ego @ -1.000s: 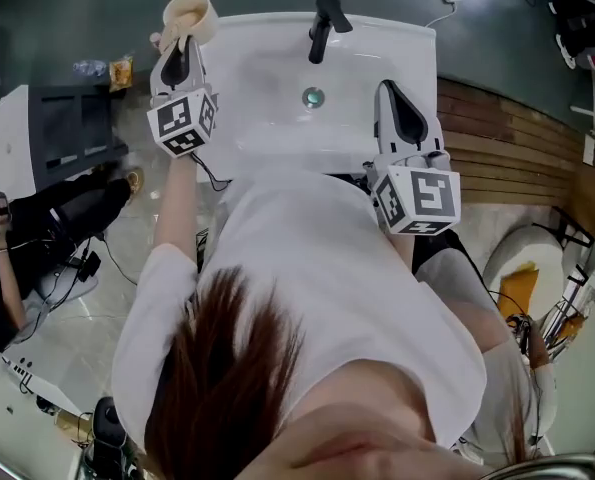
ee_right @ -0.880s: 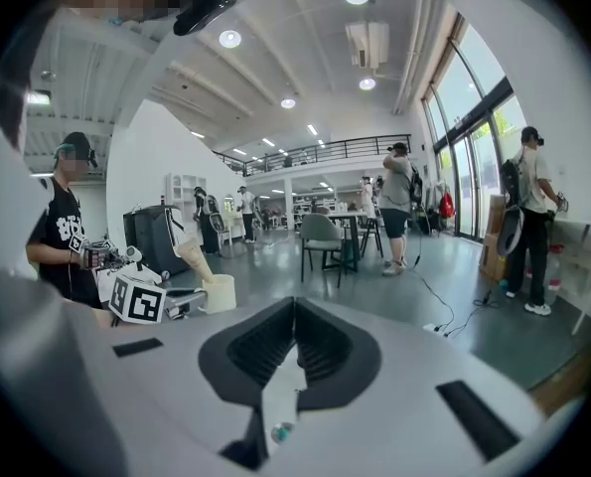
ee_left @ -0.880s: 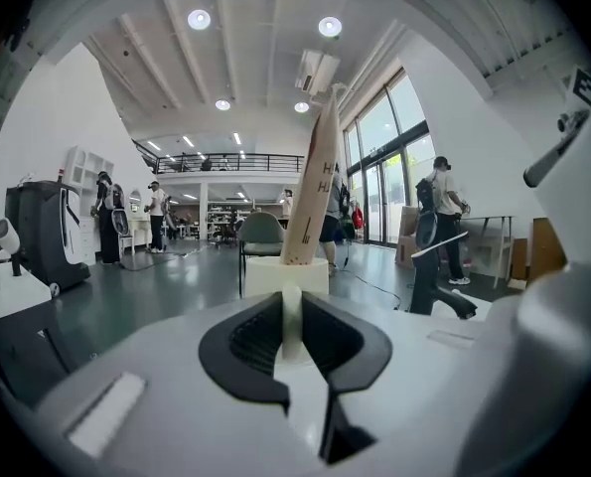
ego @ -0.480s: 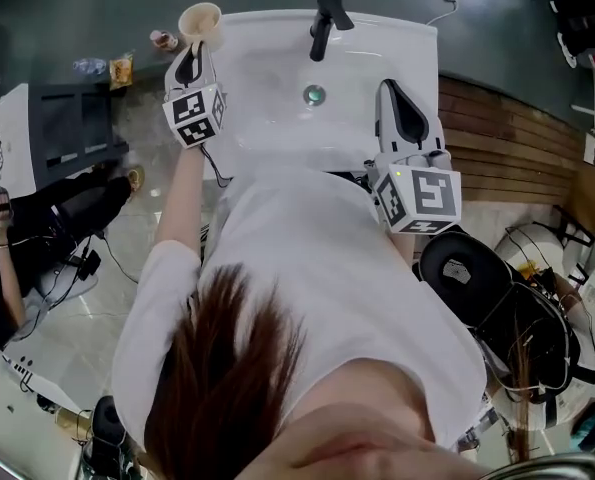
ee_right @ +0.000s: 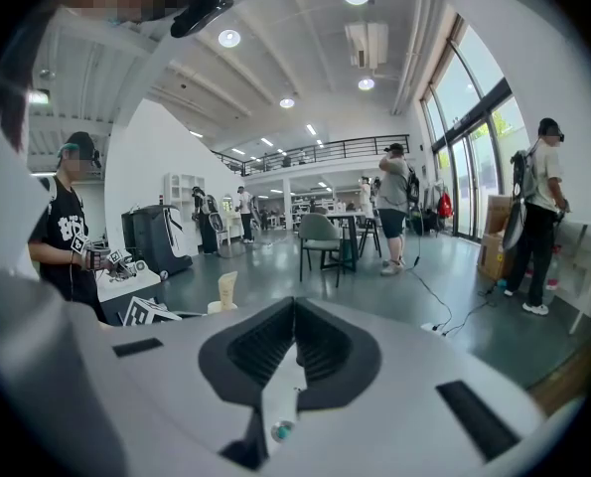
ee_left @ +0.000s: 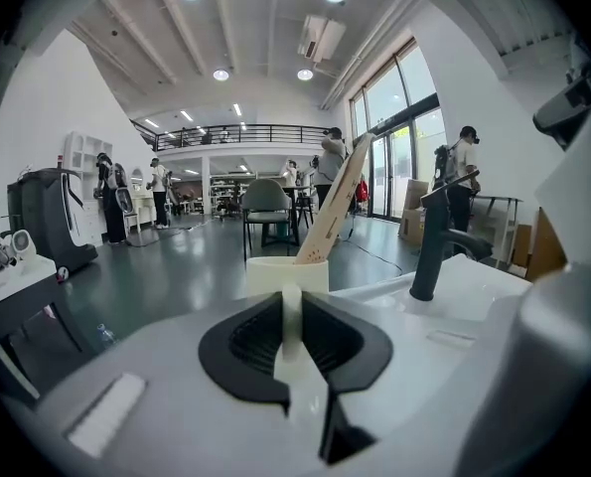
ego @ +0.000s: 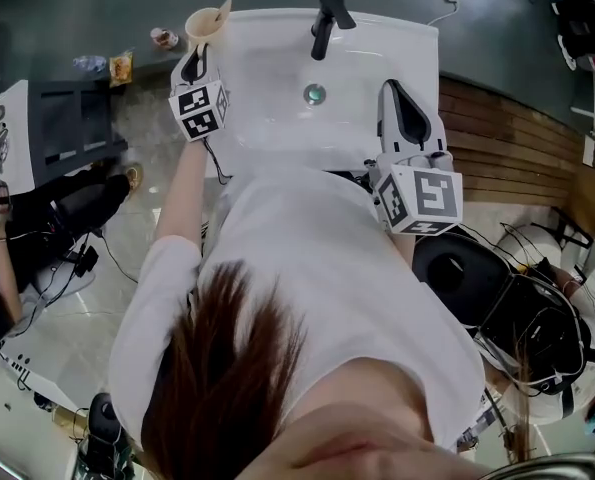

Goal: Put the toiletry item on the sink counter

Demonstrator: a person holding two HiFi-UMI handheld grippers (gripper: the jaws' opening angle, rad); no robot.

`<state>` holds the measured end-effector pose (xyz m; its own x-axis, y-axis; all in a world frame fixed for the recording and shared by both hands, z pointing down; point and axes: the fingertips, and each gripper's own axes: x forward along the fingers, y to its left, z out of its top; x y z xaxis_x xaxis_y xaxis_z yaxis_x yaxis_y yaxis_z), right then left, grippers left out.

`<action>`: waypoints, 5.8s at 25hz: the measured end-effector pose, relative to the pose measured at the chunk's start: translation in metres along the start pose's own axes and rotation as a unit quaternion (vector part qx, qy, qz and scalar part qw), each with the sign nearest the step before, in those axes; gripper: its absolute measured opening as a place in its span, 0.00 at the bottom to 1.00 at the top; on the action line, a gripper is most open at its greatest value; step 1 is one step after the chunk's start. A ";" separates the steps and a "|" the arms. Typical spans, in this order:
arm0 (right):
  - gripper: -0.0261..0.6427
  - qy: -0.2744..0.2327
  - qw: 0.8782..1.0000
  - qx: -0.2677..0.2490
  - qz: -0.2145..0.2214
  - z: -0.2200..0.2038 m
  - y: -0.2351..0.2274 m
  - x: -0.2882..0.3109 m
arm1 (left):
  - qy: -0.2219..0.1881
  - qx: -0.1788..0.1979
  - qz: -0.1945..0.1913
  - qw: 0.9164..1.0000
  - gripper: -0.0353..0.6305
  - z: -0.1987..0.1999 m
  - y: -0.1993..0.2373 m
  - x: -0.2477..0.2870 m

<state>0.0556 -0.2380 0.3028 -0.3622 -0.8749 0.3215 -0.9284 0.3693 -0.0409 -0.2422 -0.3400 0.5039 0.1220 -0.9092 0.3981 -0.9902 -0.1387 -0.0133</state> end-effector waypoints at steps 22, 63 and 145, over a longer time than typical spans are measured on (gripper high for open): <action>0.06 -0.002 1.000 -0.001 0.009 0.003 0.009 -0.003 | 0.058 0.002 0.006 0.998 0.13 -0.028 0.000 -0.009; 0.06 -0.012 1.000 -0.009 0.010 0.012 0.015 -0.019 | 0.010 -0.011 -0.032 0.999 0.24 0.018 -0.008 -0.056; 0.06 -0.024 0.998 -0.033 0.050 -0.033 -0.088 -0.175 | -0.171 0.047 -0.171 0.969 0.07 0.153 -0.277 -0.286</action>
<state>0.2030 -0.1071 0.2820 -0.4571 -0.8465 0.2728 -0.8809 0.4733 -0.0074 0.0077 -0.1012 0.2533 0.4734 -0.8783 0.0662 -0.8793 -0.4757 -0.0235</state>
